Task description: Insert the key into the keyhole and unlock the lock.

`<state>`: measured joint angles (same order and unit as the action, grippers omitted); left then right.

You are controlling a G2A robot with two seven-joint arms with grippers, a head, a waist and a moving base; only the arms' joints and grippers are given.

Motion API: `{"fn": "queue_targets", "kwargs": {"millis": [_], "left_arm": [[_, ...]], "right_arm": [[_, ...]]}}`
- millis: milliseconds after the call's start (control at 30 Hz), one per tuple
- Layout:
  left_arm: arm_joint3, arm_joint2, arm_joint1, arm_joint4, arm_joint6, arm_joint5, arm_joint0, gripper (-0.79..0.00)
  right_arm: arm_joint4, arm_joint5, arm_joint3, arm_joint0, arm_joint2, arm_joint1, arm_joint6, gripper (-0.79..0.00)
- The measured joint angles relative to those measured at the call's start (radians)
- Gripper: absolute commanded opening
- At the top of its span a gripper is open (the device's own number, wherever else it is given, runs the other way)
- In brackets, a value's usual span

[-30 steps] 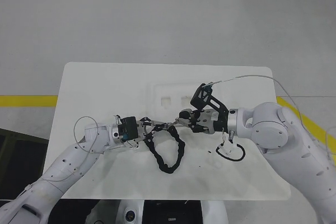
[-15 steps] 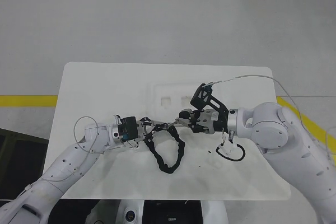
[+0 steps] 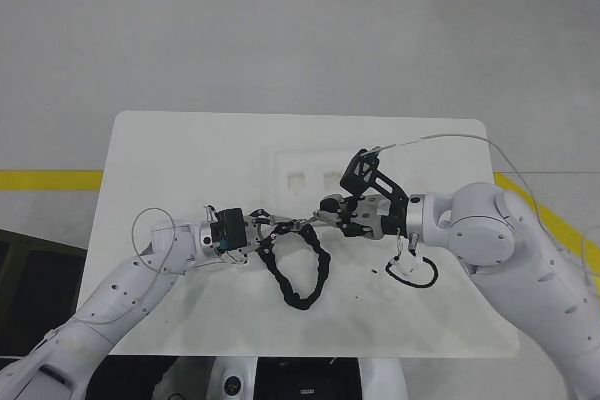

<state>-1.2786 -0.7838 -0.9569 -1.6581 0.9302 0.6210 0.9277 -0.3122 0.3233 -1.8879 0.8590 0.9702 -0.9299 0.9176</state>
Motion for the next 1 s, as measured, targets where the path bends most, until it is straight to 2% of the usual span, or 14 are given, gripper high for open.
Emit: {"fn": "queue_targets", "kwargs": {"millis": [333,633,1000], "left_arm": [[-0.013,-0.006,-0.001,0.009,-0.029,-0.014,0.011,-0.785],[-0.045,-0.039,0.003,0.013,-0.075,-0.023,0.042,-0.785],[-0.058,-0.061,0.003,0.002,-0.081,-0.019,0.06,-0.785]], "right_arm": [[-0.017,-0.013,-0.025,0.021,0.006,0.0,-0.008,-0.785],[-0.043,-0.096,-0.063,0.004,-0.002,-0.005,0.061,-0.785],[-0.072,-0.137,-0.059,0.006,-0.012,-0.014,0.036,-0.785]]}}
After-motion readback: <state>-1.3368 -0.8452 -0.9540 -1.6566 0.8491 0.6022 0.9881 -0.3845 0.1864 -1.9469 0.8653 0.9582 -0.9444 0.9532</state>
